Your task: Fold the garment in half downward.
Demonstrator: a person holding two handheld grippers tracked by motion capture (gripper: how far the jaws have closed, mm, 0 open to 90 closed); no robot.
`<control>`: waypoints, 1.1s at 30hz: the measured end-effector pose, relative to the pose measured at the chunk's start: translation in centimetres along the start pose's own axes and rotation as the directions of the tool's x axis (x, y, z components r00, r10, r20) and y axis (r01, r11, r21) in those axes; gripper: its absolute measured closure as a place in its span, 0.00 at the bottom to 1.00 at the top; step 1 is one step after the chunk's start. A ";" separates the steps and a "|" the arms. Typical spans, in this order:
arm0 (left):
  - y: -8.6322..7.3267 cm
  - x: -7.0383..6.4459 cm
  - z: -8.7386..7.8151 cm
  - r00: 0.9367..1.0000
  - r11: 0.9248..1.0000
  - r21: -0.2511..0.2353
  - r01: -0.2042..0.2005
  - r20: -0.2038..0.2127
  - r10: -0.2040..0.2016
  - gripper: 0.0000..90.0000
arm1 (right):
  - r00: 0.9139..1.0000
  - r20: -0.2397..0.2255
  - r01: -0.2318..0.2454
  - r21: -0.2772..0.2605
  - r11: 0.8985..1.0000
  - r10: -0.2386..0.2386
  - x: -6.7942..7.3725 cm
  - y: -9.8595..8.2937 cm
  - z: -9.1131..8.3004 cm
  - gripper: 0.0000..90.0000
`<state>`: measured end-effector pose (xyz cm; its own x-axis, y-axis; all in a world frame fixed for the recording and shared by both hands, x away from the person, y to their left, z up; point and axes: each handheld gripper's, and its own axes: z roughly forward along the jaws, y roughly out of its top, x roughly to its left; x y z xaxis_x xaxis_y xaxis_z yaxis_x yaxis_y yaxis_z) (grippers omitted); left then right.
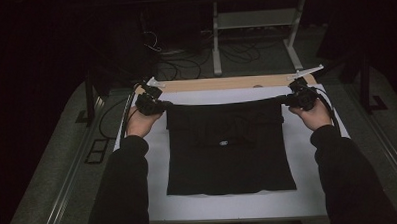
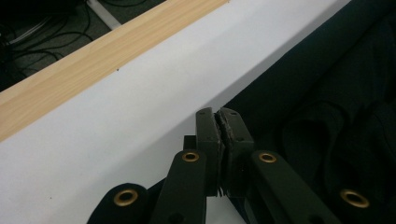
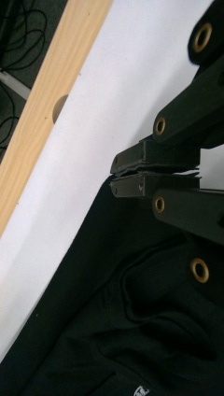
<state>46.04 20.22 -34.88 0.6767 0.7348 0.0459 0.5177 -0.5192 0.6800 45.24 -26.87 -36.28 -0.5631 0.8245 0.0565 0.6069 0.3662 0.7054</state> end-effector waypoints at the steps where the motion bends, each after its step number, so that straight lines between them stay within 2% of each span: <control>1: 0.0 -0.1 0.1 1.000 1.000 -0.001 0.009 -0.004 -0.009 0.96 | 1.000 0.000 0.003 0.002 1.000 -0.003 0.0 -0.1 0.2 0.95; 7: -0.2 0.0 1.0 1.000 0.999 0.037 0.007 -0.013 -0.006 0.96 | 1.000 0.002 -0.005 0.014 1.000 0.005 -0.4 -0.3 1.0 0.95; 10: -0.3 0.0 1.4 1.000 0.999 0.034 0.021 -0.020 -0.021 0.96 | 1.000 0.001 -0.013 0.019 1.000 0.013 -0.5 -0.4 1.5 0.95; 11: -0.2 0.1 1.5 1.000 0.999 0.037 0.012 -0.017 -0.011 0.95 | 1.000 0.002 -0.014 0.021 1.000 0.014 -0.6 -0.5 1.7 0.95; 14: -0.4 0.2 1.8 0.999 0.999 0.036 0.031 -0.017 -0.030 0.95 | 1.000 0.002 -0.024 0.026 0.999 0.024 -0.7 -0.6 2.2 0.95; 16: -0.4 0.3 2.1 1.000 0.999 0.045 0.021 -0.013 -0.020 0.95 | 1.000 0.002 -0.029 0.031 0.999 0.029 -0.8 -0.7 2.4 0.95; 26: -1.2 0.7 3.6 0.999 0.997 0.057 0.046 -0.003 -0.046 0.95 | 0.999 -0.008 -0.037 0.041 0.998 0.038 -1.0 -1.1 3.6 0.95; 33: -2.1 0.9 4.5 0.997 0.996 0.055 0.077 0.016 -0.078 0.94 | 0.998 -0.022 -0.055 0.044 0.998 0.056 -1.3 -1.3 4.1 0.93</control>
<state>47.89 19.97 -39.57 0.6429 0.7657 -0.0188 0.5960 -0.4847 0.6402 47.46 -26.67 -40.13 -0.5405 0.8340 0.1112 0.6608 0.3390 0.6697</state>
